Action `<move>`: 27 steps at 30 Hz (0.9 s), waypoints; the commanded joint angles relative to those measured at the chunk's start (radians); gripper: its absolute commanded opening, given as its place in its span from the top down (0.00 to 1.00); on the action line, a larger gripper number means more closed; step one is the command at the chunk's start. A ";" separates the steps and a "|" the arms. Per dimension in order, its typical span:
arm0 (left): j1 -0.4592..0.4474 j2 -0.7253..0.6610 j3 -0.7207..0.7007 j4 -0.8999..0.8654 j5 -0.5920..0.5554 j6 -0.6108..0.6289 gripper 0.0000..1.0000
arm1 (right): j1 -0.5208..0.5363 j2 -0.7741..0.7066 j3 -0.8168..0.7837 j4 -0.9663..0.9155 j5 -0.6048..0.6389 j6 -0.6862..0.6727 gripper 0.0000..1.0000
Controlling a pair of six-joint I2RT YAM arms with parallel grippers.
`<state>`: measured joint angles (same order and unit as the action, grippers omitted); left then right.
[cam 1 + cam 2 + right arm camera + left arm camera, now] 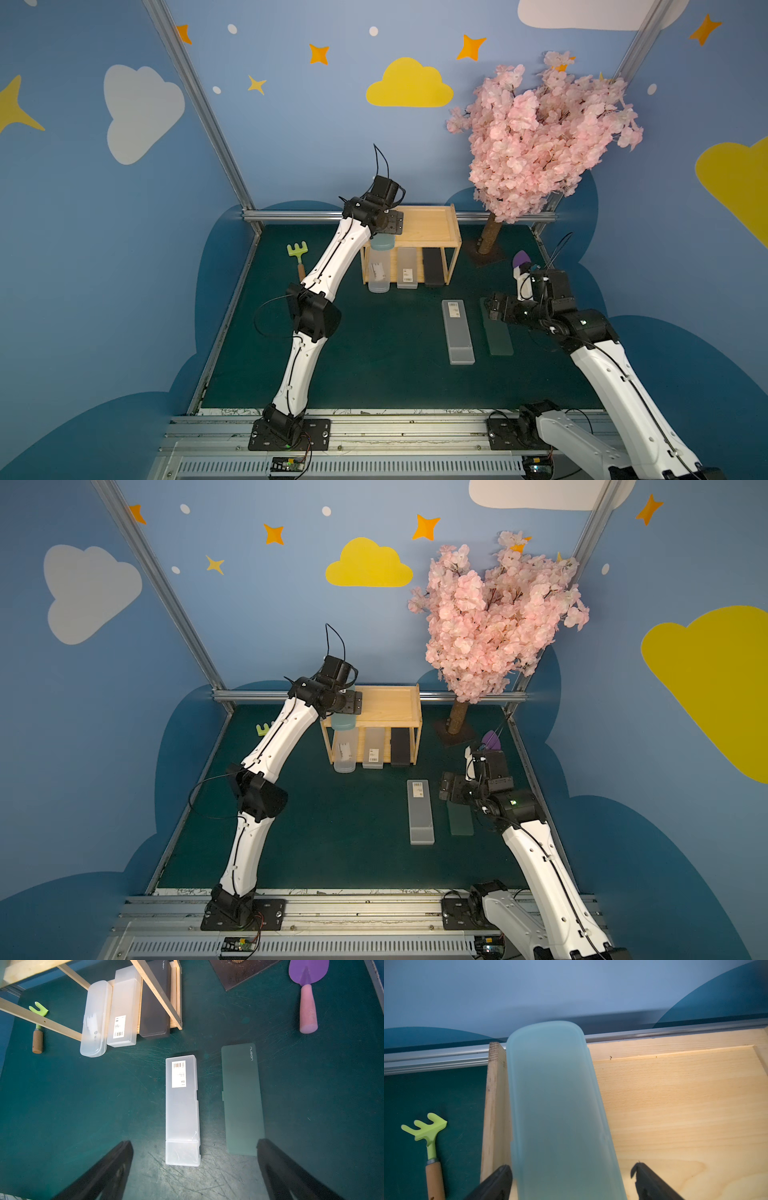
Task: Remove the pencil cases from the shelf
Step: Pick up the pencil case from the shelf.
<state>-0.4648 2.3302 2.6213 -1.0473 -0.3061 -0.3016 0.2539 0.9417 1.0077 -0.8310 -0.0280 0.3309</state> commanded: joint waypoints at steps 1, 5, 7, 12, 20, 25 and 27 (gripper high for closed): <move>-0.004 0.039 -0.007 -0.007 0.001 -0.012 0.00 | -0.008 -0.015 -0.012 -0.011 -0.018 -0.015 0.02; -0.001 0.055 -0.009 -0.007 -0.021 -0.021 0.00 | -0.012 -0.018 -0.016 -0.011 -0.027 -0.017 0.02; -0.002 0.058 -0.007 -0.006 -0.032 -0.029 0.00 | -0.014 -0.019 -0.018 -0.011 -0.029 -0.018 0.02; 0.000 0.063 -0.007 0.011 -0.049 -0.047 0.00 | -0.019 -0.023 -0.024 -0.013 -0.030 -0.024 0.02; 0.011 0.068 -0.006 0.036 -0.050 -0.071 0.01 | -0.027 -0.020 -0.034 -0.014 -0.044 -0.026 0.02; 0.014 0.072 -0.001 0.054 -0.047 -0.077 0.11 | -0.031 -0.015 -0.035 -0.013 -0.052 -0.030 0.02; 0.014 0.073 0.006 0.053 -0.046 -0.081 0.16 | -0.032 -0.015 -0.035 -0.013 -0.054 -0.030 0.02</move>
<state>-0.4561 2.3730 2.6217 -0.9867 -0.3599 -0.3668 0.2264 0.9340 0.9794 -0.8345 -0.0696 0.3111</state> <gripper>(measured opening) 0.848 0.982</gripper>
